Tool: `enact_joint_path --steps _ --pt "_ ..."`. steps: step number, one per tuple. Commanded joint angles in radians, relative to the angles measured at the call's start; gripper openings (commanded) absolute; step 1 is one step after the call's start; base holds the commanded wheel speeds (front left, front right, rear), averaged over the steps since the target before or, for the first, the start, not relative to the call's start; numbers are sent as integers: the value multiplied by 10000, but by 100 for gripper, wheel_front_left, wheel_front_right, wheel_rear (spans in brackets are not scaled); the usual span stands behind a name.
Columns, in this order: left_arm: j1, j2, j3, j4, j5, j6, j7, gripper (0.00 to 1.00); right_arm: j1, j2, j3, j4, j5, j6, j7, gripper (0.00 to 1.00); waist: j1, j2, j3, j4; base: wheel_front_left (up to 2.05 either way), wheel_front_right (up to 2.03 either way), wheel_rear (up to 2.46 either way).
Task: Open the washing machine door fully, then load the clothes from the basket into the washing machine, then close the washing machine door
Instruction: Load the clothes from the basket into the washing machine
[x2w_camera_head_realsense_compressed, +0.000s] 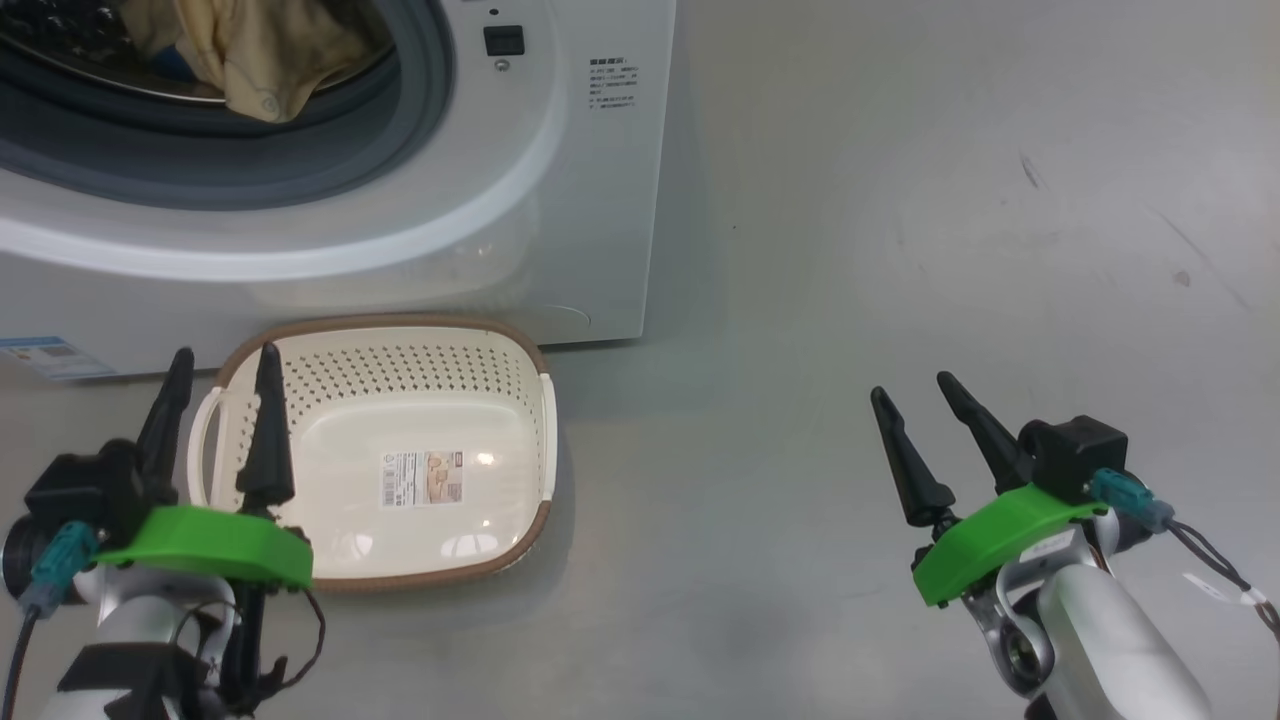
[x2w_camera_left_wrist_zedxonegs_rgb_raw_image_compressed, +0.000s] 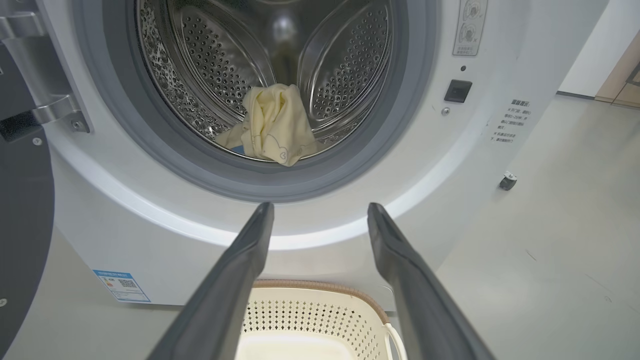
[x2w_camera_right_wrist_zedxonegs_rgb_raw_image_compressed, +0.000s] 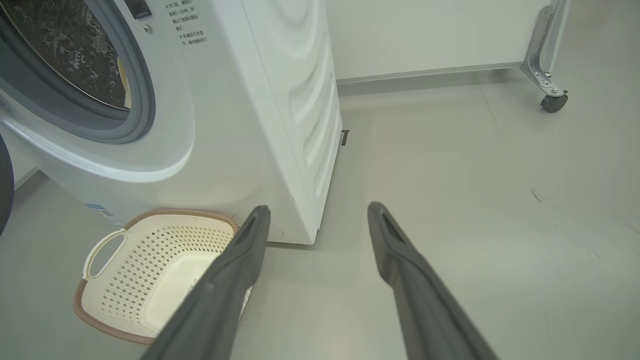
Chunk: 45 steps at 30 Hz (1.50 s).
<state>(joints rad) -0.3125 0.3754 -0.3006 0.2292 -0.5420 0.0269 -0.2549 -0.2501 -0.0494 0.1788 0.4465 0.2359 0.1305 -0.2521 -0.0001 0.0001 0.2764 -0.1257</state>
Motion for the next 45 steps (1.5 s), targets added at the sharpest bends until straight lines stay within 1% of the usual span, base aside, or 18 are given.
enact_joint_path --steps 1,4,5,8,13,16,20,26,33,36,40,45 --pt "-90 156 597 -335 203 -49 -68 100 17 -8 182 -295 -73 2 -97 100 1 -1 -37 -14 0 0 0" --pt "65 -103 788 -334 501 -174 -68 100 21 -8 170 -316 -65 2 -97 100 1 -1 -20 -19 0 0 0" --pt "65 -103 788 -334 501 -174 -68 100 21 -8 170 -316 -65 2 -97 100 1 -1 -20 -19 0 0 0" --pt "78 -315 1012 -269 686 -342 -68 100 -14 -8 172 -357 -53 2 -97 100 1 -1 80 -50 0 0 0" --pt "-90 -505 1328 -114 1009 -647 -68 100 -95 -8 181 -421 -16 2 -97 100 1 -1 358 -160 0 0 0" --pt "-405 -577 1552 82 1094 -873 -68 100 -154 -8 217 -474 27 2 -97 100 1 -1 637 -269 0 0 0" --pt "-863 -473 1599 278 1228 -983 -68 100 -276 -8 235 -562 80 2 -97 100 1 -1 1024 -374 0 0 0" --pt "-2363 -119 1558 1040 1177 -1182 266 100 -506 -8 362 -666 214 2 -97 100 1 -1 1821 -649 0 0 0" --pt "-4675 613 1685 1893 698 -1416 1322 100 -856 -8 564 -852 567 2 -97 100 1 -1 2737 -1068 0 0 0" --pt "-5653 926 1687 2280 393 -1480 1989 100 -1001 -8 711 -932 768 2 -97 100 1 -1 3115 -1271 0 0 0" --pt "-6928 1339 1540 2878 -10 -1535 3145 100 -1176 -8 904 -1029 1015 2 -97 100 1 -1 3563 -1539 0 0 0" --pt "-8203 1849 1136 3781 -296 -1563 4647 100 -1327 -8 1051 -1096 1292 2 -97 100 1 -1 3900 -1823 0 0 0"
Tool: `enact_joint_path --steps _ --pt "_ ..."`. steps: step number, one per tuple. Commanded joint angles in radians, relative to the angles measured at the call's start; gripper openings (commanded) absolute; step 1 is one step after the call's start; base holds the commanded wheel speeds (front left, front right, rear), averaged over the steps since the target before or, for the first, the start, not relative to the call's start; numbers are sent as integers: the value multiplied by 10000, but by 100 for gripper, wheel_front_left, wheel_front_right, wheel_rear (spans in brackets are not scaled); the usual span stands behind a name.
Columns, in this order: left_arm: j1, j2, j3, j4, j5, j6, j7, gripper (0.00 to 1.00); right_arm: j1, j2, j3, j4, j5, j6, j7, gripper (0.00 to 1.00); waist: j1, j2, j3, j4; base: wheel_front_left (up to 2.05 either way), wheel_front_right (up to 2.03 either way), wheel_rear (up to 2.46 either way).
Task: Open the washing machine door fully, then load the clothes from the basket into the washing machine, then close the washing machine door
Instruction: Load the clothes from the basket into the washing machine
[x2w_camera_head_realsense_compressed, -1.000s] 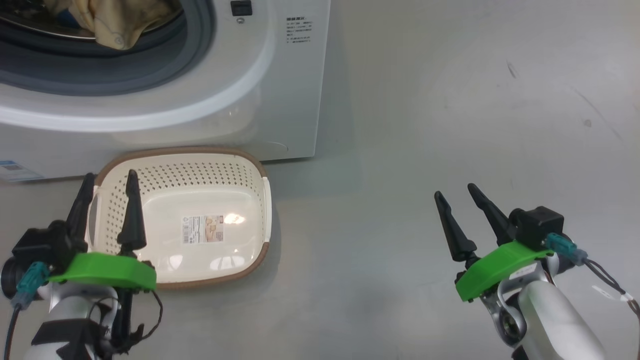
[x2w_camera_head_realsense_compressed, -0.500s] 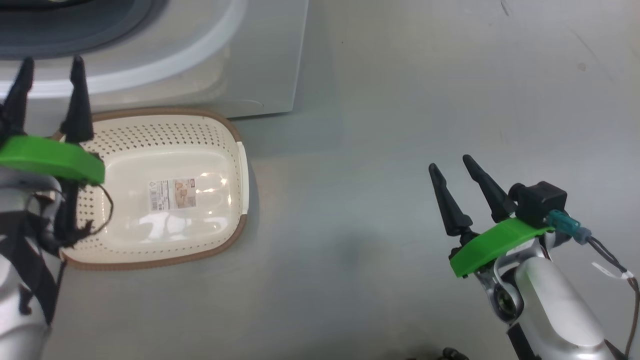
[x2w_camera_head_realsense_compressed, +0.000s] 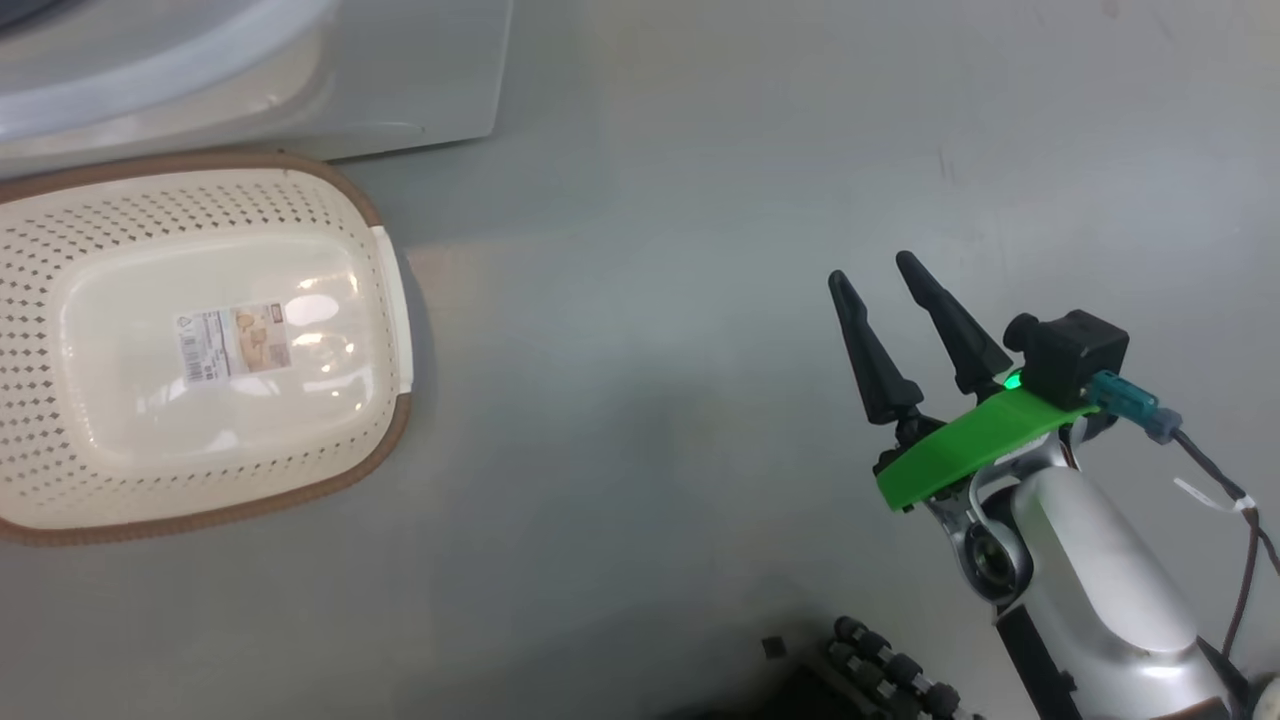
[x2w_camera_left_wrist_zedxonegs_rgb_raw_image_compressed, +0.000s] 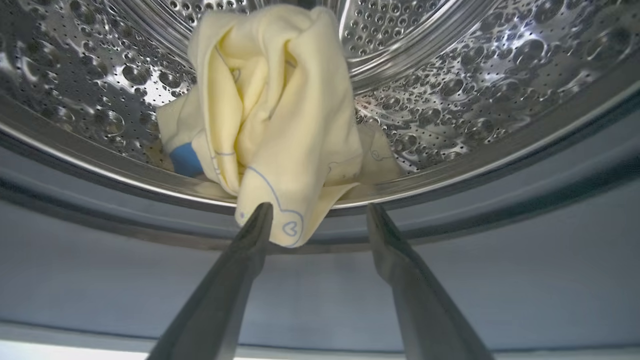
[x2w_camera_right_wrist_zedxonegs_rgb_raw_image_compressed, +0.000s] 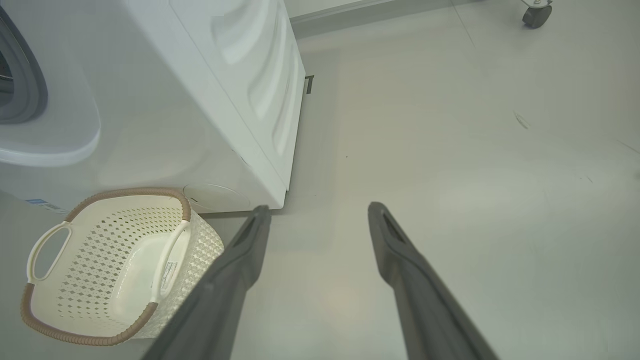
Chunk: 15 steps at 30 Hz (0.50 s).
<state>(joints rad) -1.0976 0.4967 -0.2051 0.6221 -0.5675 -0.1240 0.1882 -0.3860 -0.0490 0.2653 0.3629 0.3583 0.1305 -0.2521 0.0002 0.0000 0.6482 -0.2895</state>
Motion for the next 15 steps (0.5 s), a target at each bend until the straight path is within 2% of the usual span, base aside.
enact_joint_path --steps 1,4,15 --pt "-560 704 76 40 -62 -56 513 100 9 -12 212 -261 94 2 -97 100 -2 0 232 -220 0 0 0" --pt "-1143 961 -249 449 16 -60 1236 100 -109 -12 320 -291 198 2 -97 100 -2 0 397 -353 0 0 0" --pt "-2563 1341 -762 1752 719 59 1210 100 -278 -12 645 -336 674 2 -97 100 -2 0 657 -707 0 0 0"
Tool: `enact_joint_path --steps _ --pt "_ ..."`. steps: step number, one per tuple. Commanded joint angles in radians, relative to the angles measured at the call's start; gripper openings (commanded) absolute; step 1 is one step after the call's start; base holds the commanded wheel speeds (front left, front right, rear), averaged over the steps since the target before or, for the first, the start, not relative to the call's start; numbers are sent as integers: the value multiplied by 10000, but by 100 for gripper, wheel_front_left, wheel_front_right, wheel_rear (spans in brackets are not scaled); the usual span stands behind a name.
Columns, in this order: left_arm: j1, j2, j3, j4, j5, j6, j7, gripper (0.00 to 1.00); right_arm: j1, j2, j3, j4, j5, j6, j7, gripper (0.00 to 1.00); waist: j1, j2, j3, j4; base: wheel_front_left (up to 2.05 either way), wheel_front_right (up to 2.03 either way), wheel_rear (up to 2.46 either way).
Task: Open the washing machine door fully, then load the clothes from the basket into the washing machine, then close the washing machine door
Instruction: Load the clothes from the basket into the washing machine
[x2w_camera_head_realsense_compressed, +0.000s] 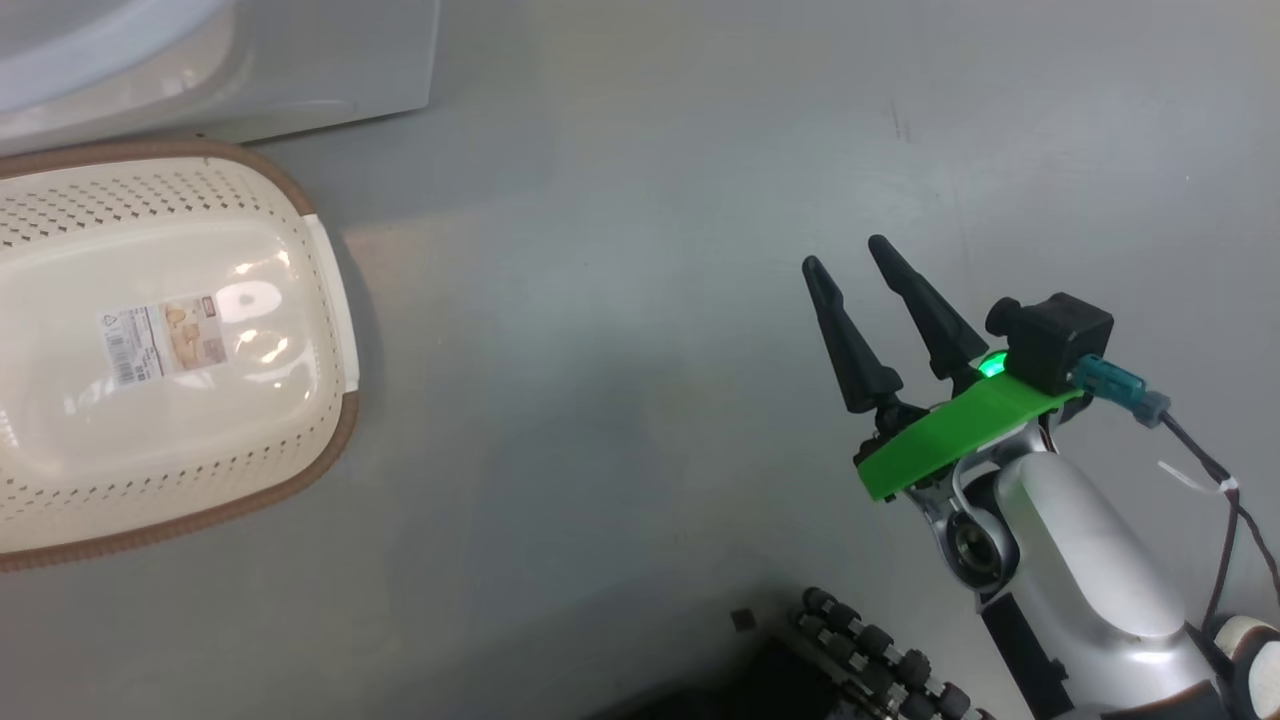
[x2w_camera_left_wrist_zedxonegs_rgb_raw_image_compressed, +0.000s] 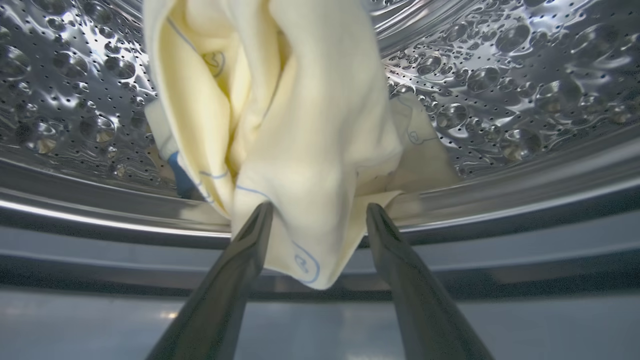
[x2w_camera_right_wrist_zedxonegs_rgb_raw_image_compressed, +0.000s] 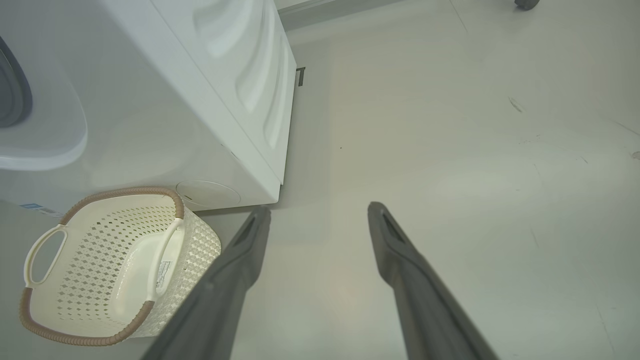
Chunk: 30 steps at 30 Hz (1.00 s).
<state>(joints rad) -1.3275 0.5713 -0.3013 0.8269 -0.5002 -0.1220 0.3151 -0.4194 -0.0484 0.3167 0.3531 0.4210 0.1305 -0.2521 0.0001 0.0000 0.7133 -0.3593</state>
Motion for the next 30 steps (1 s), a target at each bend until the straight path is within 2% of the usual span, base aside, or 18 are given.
enact_joint_path --steps 1,10,11,12,17,22,30 --pt "-357 600 152 -170 108 69 -67 100 44 -18 140 -239 65 2 -97 100 -1 0 18 -29 0 0 0" --pt "-1215 467 -121 897 312 129 -73 100 -51 -18 255 -264 163 2 -97 100 -1 0 118 -167 0 0 0" --pt "-1283 426 -149 1026 282 111 -24 74 -52 -18 264 -261 167 2 -97 100 -1 0 115 -172 0 0 0" --pt "-1347 389 -176 1141 251 92 11 0 -51 -18 273 -260 170 2 -97 100 -1 0 111 -175 0 0 0" --pt "-1556 253 -366 1552 137 2 51 0 -44 -18 274 -239 164 2 -97 100 -1 0 49 -165 0 0 0" --pt "-1869 280 -308 1779 50 14 -494 0 -13 -18 282 -235 102 2 -97 100 -1 0 -4 -123 0 0 0" --pt "-2852 385 -75 2018 178 613 -2286 0 8 -18 397 -268 -29 2 -97 100 -1 0 162 -15 0 0 0"
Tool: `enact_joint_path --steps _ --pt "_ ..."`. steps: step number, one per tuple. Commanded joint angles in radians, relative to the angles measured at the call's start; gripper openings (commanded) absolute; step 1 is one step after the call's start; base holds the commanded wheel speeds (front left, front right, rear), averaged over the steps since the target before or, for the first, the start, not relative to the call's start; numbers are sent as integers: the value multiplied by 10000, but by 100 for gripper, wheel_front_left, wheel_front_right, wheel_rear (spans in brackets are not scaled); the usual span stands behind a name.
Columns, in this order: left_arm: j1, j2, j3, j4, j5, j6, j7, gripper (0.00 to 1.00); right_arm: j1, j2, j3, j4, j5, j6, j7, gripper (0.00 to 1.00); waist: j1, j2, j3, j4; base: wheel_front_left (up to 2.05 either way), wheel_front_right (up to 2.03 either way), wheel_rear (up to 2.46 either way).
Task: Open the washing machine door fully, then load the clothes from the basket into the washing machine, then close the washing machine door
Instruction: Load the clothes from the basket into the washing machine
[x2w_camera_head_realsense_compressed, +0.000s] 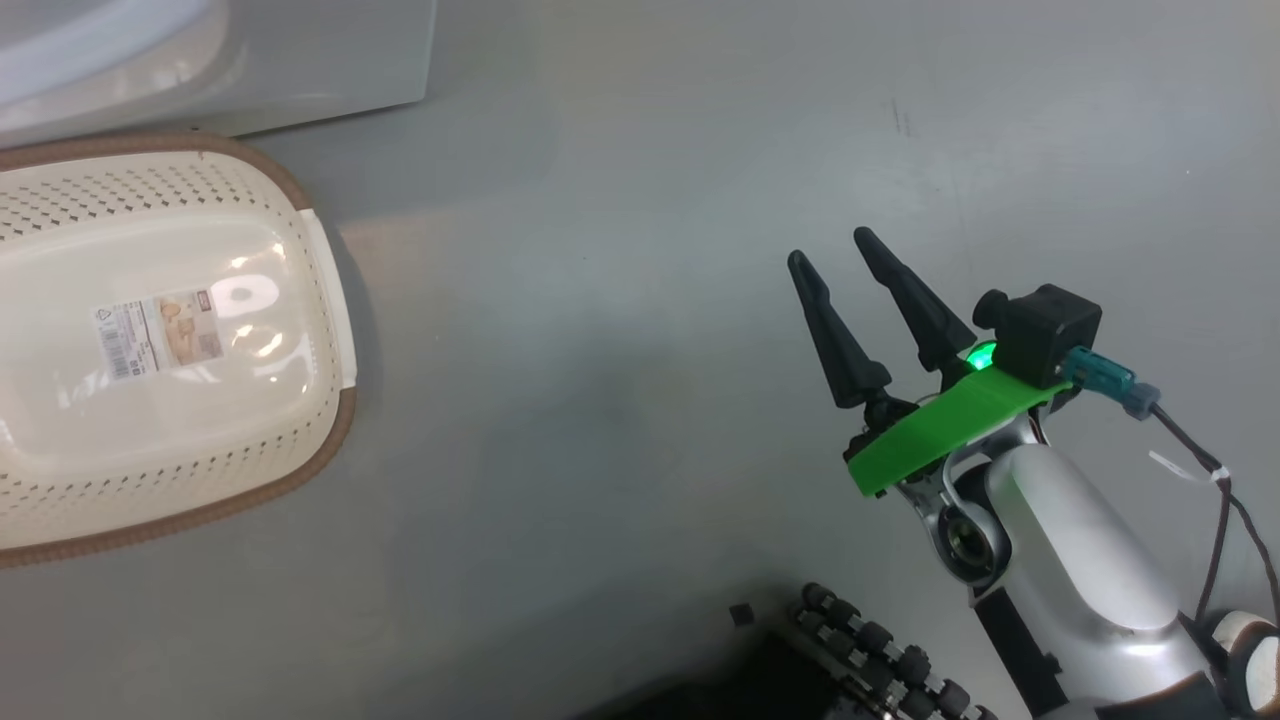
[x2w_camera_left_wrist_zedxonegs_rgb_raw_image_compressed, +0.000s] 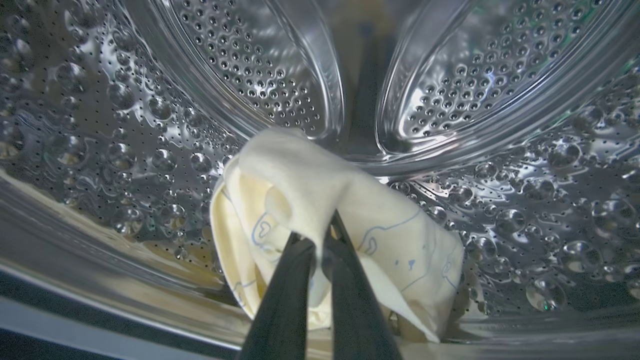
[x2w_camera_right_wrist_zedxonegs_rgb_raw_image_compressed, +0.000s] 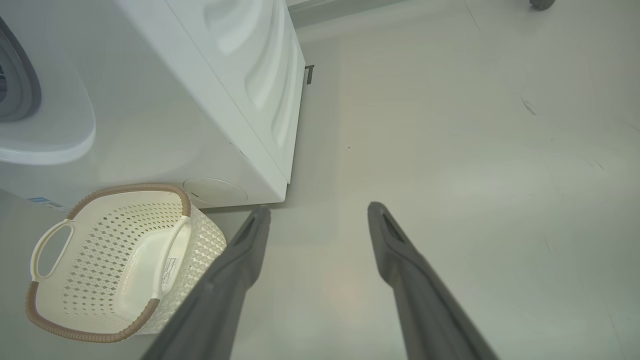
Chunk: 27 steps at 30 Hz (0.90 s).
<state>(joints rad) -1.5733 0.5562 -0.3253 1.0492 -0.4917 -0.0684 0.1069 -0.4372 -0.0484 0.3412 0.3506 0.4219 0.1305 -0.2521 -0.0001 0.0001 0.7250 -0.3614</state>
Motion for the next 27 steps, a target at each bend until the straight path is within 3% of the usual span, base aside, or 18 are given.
enact_joint_path --steps 1,23,24,25,27 --pt "-508 553 166 -154 117 109 -356 0 178 -18 162 -256 -37 2 -97 100 1 -1 77 6 0 0 0" --pt "-1971 476 -654 1462 808 260 -1170 0 -123 -18 453 -458 533 2 -97 100 1 -1 1057 -140 0 0 0" --pt "-1973 441 -650 1504 788 279 -1255 19 -124 -18 431 -452 526 2 -97 100 1 -1 1053 -112 0 0 0" --pt "-1952 401 -670 1543 791 298 -1336 100 -128 -18 426 -442 511 2 -97 100 1 -1 1035 -78 0 0 0" --pt "-1894 354 -752 1620 823 241 -1456 100 -134 -18 439 -431 481 2 -97 100 1 -1 968 -5 0 0 0"
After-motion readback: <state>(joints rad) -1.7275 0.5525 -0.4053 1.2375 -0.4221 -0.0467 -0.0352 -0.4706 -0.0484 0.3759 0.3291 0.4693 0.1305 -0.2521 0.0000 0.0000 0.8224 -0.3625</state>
